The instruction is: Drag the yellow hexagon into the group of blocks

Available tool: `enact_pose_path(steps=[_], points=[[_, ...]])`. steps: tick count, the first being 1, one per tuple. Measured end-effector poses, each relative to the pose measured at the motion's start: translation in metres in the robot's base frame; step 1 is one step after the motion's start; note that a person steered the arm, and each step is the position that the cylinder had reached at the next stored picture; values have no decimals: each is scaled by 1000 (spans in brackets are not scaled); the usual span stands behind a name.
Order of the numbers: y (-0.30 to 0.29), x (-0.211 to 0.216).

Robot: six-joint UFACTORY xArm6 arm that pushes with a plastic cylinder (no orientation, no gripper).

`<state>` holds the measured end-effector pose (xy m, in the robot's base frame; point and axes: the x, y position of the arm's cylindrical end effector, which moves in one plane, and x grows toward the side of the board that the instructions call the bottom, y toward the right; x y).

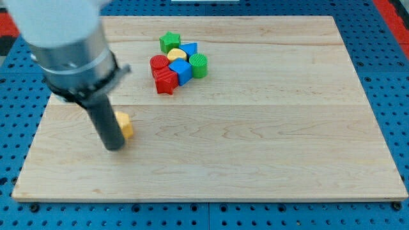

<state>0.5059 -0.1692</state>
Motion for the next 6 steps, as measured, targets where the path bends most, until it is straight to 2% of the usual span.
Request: enact_pose_path(steps=[1, 2, 3, 5, 6], points=[[-35, -68], [-23, -61], [-15, -29], [3, -88], [20, -54]])
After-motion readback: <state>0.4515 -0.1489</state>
